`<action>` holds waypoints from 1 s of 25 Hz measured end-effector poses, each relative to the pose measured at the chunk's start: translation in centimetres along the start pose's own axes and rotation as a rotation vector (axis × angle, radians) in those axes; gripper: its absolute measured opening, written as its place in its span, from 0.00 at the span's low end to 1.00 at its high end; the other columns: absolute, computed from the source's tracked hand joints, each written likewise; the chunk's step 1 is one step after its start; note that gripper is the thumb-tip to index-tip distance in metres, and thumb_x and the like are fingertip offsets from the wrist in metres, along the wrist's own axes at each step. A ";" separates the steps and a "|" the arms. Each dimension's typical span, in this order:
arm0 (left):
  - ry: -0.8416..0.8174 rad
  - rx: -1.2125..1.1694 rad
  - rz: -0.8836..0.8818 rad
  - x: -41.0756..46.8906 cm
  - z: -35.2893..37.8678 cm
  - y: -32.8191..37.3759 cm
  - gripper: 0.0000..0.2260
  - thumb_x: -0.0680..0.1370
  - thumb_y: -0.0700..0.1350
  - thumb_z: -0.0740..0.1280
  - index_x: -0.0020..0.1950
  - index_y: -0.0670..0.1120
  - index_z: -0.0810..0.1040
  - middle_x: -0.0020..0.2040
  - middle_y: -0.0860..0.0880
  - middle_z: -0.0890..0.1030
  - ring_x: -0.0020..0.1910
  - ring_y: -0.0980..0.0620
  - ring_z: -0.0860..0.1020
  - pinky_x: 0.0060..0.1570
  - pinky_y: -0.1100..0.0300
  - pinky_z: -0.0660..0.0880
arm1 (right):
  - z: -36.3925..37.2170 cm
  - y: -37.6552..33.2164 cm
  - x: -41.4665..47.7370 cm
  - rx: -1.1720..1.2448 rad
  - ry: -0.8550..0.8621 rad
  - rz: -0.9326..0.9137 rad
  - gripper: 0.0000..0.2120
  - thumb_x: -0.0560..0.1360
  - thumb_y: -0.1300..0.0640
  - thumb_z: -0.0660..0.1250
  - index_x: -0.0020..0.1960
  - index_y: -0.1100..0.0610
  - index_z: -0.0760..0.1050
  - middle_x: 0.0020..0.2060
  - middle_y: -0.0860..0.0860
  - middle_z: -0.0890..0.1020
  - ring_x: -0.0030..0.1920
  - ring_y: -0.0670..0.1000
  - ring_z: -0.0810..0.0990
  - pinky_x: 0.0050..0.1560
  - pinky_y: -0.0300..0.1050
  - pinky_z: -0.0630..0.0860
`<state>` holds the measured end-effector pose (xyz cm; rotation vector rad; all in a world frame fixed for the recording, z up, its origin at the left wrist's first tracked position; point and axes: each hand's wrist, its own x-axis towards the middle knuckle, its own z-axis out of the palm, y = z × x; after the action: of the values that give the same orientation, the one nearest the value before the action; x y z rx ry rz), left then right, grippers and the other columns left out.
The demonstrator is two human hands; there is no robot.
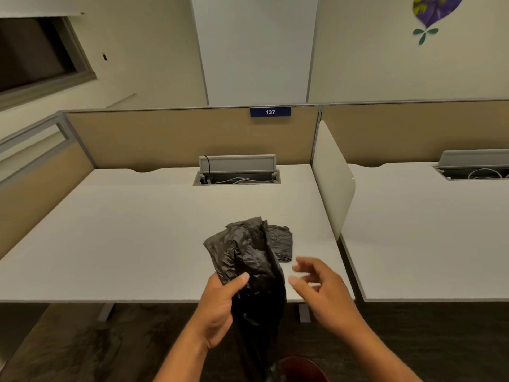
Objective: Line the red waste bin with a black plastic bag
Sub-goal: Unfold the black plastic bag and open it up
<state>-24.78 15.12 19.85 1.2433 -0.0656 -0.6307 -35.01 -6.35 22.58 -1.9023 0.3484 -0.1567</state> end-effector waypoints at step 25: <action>0.385 -0.194 -0.151 -0.2 1.5 -1.2 0.05 0.83 0.41 0.69 0.51 0.42 0.84 0.48 0.40 0.89 0.44 0.45 0.88 0.38 0.51 0.84 | 1.9 1.5 0.6 0.160 0.028 0.036 0.08 0.73 0.50 0.80 0.49 0.39 0.85 0.46 0.43 0.89 0.49 0.41 0.87 0.43 0.34 0.81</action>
<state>-26.03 13.72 19.41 1.1677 0.4050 -0.5043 -34.19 -5.35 20.48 -1.7362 0.3777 -0.1818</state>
